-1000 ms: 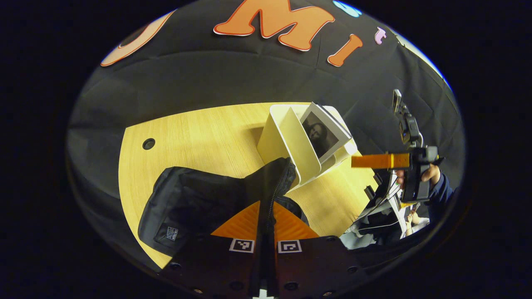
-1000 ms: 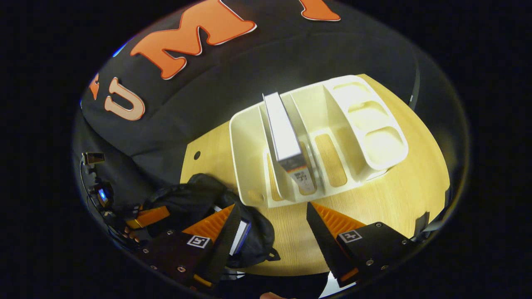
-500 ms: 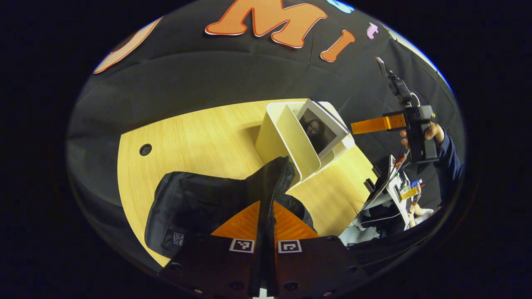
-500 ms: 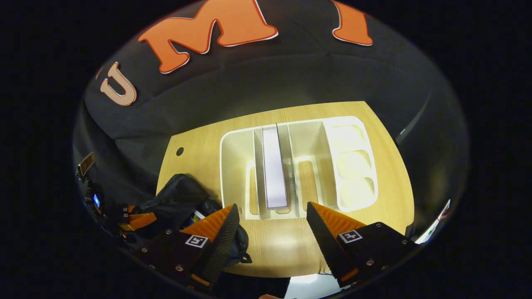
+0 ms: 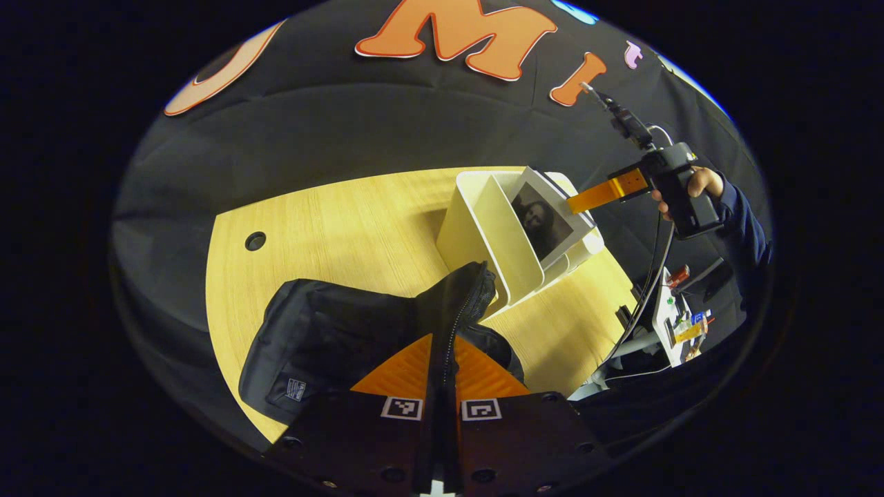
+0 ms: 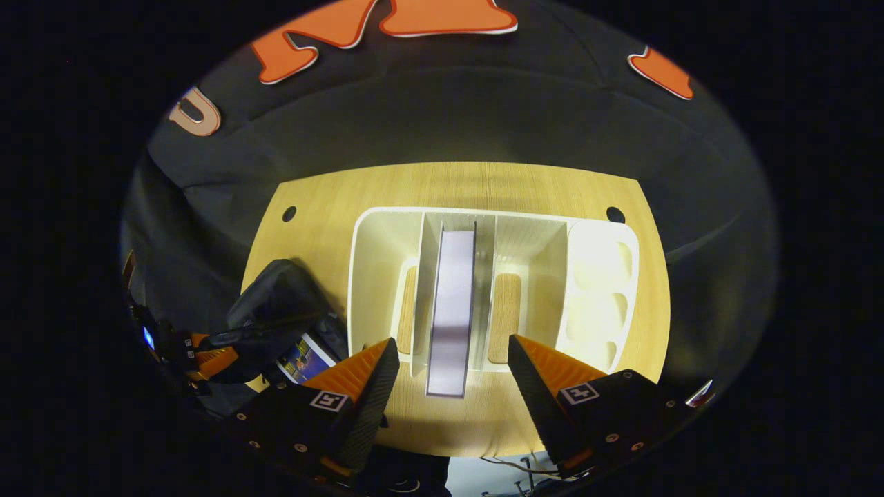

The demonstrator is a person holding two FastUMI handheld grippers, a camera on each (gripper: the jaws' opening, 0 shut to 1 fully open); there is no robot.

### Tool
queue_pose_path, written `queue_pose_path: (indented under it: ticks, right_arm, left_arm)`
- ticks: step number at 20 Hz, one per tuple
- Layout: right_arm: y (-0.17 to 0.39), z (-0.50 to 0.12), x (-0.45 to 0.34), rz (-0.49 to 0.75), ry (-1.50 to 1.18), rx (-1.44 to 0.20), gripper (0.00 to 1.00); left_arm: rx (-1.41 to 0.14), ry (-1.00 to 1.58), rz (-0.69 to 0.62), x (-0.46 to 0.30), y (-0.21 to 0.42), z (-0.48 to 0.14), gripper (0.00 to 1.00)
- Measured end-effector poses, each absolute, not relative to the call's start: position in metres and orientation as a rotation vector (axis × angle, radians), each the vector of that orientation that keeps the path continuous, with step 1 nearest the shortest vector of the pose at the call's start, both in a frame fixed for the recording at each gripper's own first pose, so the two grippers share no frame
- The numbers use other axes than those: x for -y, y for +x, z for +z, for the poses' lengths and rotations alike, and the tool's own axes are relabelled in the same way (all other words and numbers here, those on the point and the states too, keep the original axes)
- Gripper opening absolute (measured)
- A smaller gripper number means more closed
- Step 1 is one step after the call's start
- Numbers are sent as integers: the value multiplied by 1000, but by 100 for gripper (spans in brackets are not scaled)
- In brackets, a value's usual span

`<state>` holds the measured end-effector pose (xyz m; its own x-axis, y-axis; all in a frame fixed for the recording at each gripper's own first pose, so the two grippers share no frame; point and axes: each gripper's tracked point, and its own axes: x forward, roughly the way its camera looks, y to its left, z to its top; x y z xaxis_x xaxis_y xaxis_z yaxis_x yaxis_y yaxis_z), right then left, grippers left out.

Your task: Open the schoolbag, grab two books from the bookshelf and put them into the schoolbag.

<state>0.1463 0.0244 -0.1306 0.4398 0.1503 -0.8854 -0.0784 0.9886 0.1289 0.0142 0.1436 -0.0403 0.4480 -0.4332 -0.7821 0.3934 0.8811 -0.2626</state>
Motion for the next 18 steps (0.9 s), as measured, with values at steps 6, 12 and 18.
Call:
queue_pose_path:
  ticks: [6, 12, 18]
  right_arm:
    - [169, -159, -29, 152, 29, -1217, 80]
    - [172, -181, -29, 112, 16, -1284, 43]
    - [161, -173, -22, 10, 69, -1260, 37]
  left_arm:
    - [-988, -65, -445, -144, 14, -41, 7]
    - [-989, -86, -414, -144, 11, -42, 7]
    - [-982, -85, -466, -142, 10, -42, 7]
